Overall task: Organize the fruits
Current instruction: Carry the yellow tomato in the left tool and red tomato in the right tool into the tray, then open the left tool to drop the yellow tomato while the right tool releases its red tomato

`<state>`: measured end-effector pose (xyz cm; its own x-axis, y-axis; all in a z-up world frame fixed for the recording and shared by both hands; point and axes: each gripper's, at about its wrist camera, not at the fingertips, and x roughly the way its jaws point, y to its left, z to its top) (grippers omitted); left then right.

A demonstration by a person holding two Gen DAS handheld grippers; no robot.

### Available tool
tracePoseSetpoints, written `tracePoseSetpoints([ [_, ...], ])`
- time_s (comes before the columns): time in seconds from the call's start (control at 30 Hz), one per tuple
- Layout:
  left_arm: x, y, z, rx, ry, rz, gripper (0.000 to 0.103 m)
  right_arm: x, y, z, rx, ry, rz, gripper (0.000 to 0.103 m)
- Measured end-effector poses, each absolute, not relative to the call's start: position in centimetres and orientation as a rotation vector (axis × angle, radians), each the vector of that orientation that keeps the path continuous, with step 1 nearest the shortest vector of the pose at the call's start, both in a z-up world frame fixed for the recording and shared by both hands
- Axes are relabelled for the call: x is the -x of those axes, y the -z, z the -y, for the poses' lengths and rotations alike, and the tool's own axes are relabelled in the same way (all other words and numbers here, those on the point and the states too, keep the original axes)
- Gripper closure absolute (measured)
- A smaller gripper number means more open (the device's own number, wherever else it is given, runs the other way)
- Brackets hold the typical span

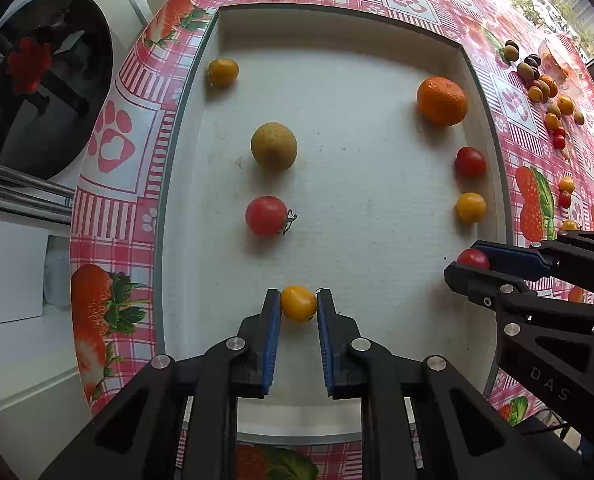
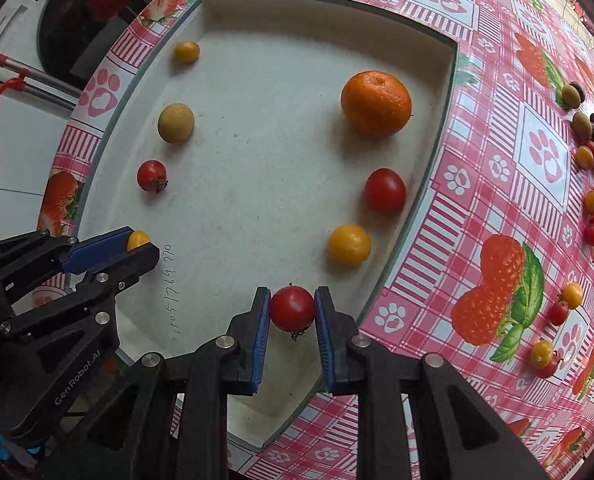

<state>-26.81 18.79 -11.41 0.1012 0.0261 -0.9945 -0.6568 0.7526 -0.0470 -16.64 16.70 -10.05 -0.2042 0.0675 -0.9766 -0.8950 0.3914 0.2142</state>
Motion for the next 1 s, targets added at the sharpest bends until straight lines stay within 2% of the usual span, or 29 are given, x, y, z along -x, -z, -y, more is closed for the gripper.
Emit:
tracePoseSetpoints([
  [0.83, 25.5, 12.5, -18.2, 0.506, -0.588, -1.445, 0.082, 17.0, 11.9, -16.4, 0.796, -1.055, -1.543, 0.078],
  [0.87, 25.4, 12.5, -18.1, 0.503, -0.59, -1.449, 0.072, 17.0, 11.9, -16.4, 0.792, -1.057, -1.546, 0.077],
  [0.9, 25.4, 12.4, -18.1, 0.501, -0.596, -1.448, 0.045, 17.0, 11.8, -16.4, 0.785, -1.06, -1.553, 0.073],
  [0.93, 25.4, 12.2, -18.1, 0.482, -0.624, -1.445, 0.038, 16.9, 11.7, -16.4, 0.776, -1.066, -1.558, 0.071],
  [1.0, 25.6, 11.7, -18.3, 0.466, -0.647, -1.428, 0.034, 16.7, 11.3, -16.4, 0.764, -1.072, -1.549, 0.066],
])
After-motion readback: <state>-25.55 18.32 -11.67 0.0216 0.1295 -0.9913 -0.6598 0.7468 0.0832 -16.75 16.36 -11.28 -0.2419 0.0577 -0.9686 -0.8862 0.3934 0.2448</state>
